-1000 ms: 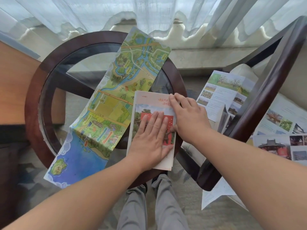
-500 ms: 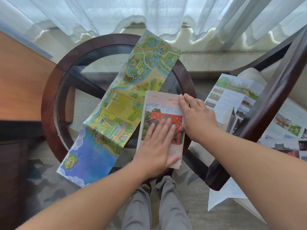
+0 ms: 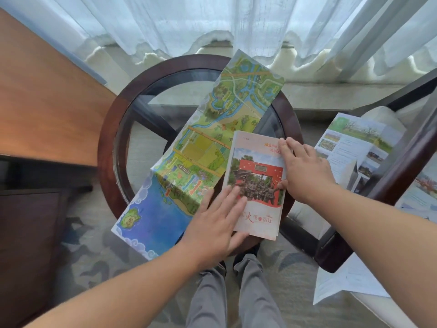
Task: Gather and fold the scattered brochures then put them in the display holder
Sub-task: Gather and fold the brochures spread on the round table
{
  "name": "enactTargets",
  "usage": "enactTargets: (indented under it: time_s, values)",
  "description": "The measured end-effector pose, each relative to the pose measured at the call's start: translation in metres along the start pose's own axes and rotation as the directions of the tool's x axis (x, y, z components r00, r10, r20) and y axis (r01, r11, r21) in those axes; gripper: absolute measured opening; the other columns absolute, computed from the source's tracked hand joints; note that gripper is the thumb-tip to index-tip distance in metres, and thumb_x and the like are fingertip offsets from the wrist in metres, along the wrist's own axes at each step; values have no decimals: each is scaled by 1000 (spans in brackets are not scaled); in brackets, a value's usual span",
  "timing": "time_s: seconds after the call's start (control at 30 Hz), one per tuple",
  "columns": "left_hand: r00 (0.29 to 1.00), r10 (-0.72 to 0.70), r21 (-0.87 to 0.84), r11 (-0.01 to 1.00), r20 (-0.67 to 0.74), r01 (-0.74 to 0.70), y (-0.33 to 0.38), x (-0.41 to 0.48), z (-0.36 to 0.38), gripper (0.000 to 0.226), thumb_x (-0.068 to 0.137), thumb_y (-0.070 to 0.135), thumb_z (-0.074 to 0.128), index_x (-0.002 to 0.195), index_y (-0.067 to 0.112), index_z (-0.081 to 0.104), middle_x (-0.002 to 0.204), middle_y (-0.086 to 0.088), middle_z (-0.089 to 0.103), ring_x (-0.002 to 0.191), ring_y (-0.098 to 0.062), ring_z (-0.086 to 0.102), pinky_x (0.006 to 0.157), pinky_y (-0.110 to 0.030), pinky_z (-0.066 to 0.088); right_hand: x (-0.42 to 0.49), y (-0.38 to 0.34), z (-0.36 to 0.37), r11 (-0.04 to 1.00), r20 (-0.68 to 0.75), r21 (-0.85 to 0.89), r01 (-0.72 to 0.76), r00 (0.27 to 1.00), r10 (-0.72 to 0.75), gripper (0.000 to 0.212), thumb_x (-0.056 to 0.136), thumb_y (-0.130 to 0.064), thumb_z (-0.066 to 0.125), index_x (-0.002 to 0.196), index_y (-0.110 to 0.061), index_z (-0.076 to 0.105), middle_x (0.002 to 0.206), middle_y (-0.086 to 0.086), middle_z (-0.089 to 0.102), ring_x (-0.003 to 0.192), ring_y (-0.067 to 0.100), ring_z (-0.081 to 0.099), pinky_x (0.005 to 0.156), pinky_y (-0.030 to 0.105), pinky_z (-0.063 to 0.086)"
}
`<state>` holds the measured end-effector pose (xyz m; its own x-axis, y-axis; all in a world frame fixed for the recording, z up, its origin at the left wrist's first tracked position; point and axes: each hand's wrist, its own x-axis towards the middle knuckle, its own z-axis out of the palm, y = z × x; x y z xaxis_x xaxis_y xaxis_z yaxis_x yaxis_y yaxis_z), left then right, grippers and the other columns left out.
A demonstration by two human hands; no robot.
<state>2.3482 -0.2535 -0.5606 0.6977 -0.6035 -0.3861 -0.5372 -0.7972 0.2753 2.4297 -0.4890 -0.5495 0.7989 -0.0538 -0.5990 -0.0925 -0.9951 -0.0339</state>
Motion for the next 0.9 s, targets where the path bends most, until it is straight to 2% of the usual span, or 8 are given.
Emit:
enactTargets:
  time_s: [0.1, 0.2, 0.3, 0.47, 0.57, 0.67, 0.8, 0.9]
  values:
    - [876, -406, -284, 899, -260, 333, -46, -10, -32, 57, 93, 41, 47, 144, 16, 41, 151, -9, 38, 141, -28, 29, 115, -51, 19, -9, -15, -4, 1000, -62, 11, -22, 998, 23, 100, 83, -34, 69, 153, -25, -2, 163, 0, -2, 148, 31, 3, 118, 51, 18]
    - [623, -777, -378, 604, -86, 701, -106, -11, -55, 51, 92, 40, 52, 136, 16, 47, 138, -13, 46, 126, -35, 39, 103, -50, 30, -27, -57, -1, 988, -128, 61, 143, 983, -134, 89, 86, -28, 59, 153, -20, 2, 162, 3, 4, 148, 28, 6, 119, 44, 16]
    - [523, -839, -363, 446, 150, 818, -133, 0, -67, 46, 90, 51, 50, 123, 21, 60, 133, -13, 47, 123, -37, 41, 100, -46, 34, -47, -112, 7, 927, -66, 146, 345, 938, -339, 85, 90, -37, 57, 155, -18, 5, 163, 3, 9, 149, 26, 8, 121, 41, 13]
    - [570, -799, -601, 364, 192, 712, -127, 6, -76, 21, 89, 34, 56, 74, 21, 56, 105, -9, 57, 106, -32, 50, 86, -39, 46, -56, -159, 10, 904, 1, 234, 357, 930, -368, 94, 88, -50, 61, 155, -19, 4, 163, 3, 7, 150, 23, 6, 120, 39, 11]
    - [625, -770, -841, 247, 132, 481, -118, -2, -97, 24, 90, 27, 59, 68, 18, 57, 76, 1, 60, 80, -21, 53, 63, -32, 39, -53, -168, -6, 889, -9, 290, 354, 930, -368, 100, 84, -55, 64, 156, -19, 4, 162, 9, 10, 149, 25, 10, 120, 39, 13]
    - [665, -744, -955, 142, 72, 262, -105, -8, -131, 21, 86, 27, 60, 68, 18, 63, 76, 2, 64, 76, -16, 55, 73, -37, 44, -55, -175, -32, 834, -80, 407, 372, 924, -373, 86, 89, -42, 62, 155, -18, 12, 159, 8, 23, 145, 24, 22, 116, 36, 21]
    - [688, -716, -958, 265, -115, 115, -99, -15, -168, 27, 85, 40, 58, 85, 15, 65, 89, 3, 64, 78, -9, 55, 79, -31, 44, -56, -181, -66, 799, -312, 436, 414, 902, -297, 27, 94, -17, 46, 119, -22, 54, 109, 7, 66, 99, 33, 60, 73, 38, 44]
    - [607, -759, -943, 329, -235, 47, -108, -26, -181, 25, 88, 47, 54, 106, 31, 58, 116, 6, 58, 94, 9, 51, 82, -13, 38, -57, -182, -91, 711, -366, 574, 406, 904, -221, 19, 96, -19, 43, 79, -26, 48, 73, -4, 58, 70, 24, 55, 55, 36, 36]
